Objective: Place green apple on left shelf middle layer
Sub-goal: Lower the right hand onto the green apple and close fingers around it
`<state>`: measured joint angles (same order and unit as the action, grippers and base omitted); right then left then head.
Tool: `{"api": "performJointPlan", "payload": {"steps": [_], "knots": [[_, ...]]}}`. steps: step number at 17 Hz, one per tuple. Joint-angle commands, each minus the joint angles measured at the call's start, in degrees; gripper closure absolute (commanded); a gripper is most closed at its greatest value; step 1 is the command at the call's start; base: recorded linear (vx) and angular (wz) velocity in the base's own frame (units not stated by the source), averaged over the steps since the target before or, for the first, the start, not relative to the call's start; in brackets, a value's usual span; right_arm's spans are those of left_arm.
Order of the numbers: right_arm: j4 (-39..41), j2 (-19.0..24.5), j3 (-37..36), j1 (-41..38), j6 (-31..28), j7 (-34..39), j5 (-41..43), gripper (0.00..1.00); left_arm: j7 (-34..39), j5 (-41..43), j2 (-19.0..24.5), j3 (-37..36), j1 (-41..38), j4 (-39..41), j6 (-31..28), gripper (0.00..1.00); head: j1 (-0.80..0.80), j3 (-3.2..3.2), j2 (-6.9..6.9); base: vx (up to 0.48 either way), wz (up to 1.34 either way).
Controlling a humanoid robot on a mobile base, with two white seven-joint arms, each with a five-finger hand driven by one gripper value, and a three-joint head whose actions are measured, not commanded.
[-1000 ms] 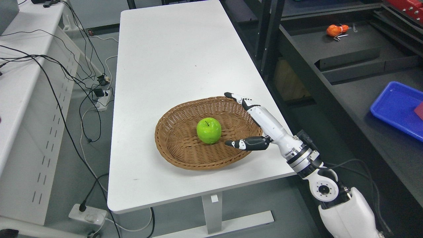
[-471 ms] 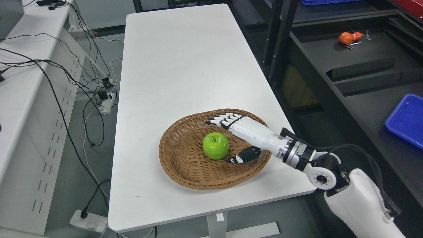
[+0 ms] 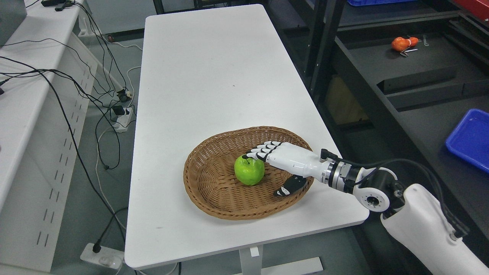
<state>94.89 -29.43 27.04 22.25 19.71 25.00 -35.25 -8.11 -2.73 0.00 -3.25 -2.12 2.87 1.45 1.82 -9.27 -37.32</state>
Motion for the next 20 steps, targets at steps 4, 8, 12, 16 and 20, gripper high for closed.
{"api": "performJointPlan", "payload": {"steps": [4, 8, 12, 16, 20], "knots": [[-1.6, -2.7, 8.2, 5.2, 0.0, 0.7, -0.3, 0.01, 0.0, 0.0, 1.0, 0.0, 0.0, 0.0, 0.0, 0.0, 0.0, 0.0, 0.0, -0.001, 0.01], [-1.7, -0.5, 10.8, 6.7, 0.0, 0.7, -0.4, 0.01, 0.0, 0.0, 1.0, 0.0, 0.0, 0.0, 0.0, 0.0, 0.0, 0.0, 0.0, 0.0, 0.0], [-6.6, 1.7, 12.7, 10.7, -0.1, 0.7, -0.4, 0.01, 0.0, 0.0, 1.0, 0.0, 0.0, 0.0, 0.0, 0.0, 0.0, 0.0, 0.0, -0.003, 0.0], [-11.7, 4.7, 14.7, 14.8, -1.1, 0.8, -0.4, 0.01, 0.0, 0.0, 1.0, 0.0, 0.0, 0.0, 0.0, 0.0, 0.0, 0.0, 0.0, -0.003, 0.0], [-14.5, 5.4, 17.3, 14.8, -1.0, 0.9, -1.1, 0.01, 0.0, 0.0, 1.0, 0.0, 0.0, 0.0, 0.0, 0.0, 0.0, 0.0, 0.0, 0.0, 0.0]]}}
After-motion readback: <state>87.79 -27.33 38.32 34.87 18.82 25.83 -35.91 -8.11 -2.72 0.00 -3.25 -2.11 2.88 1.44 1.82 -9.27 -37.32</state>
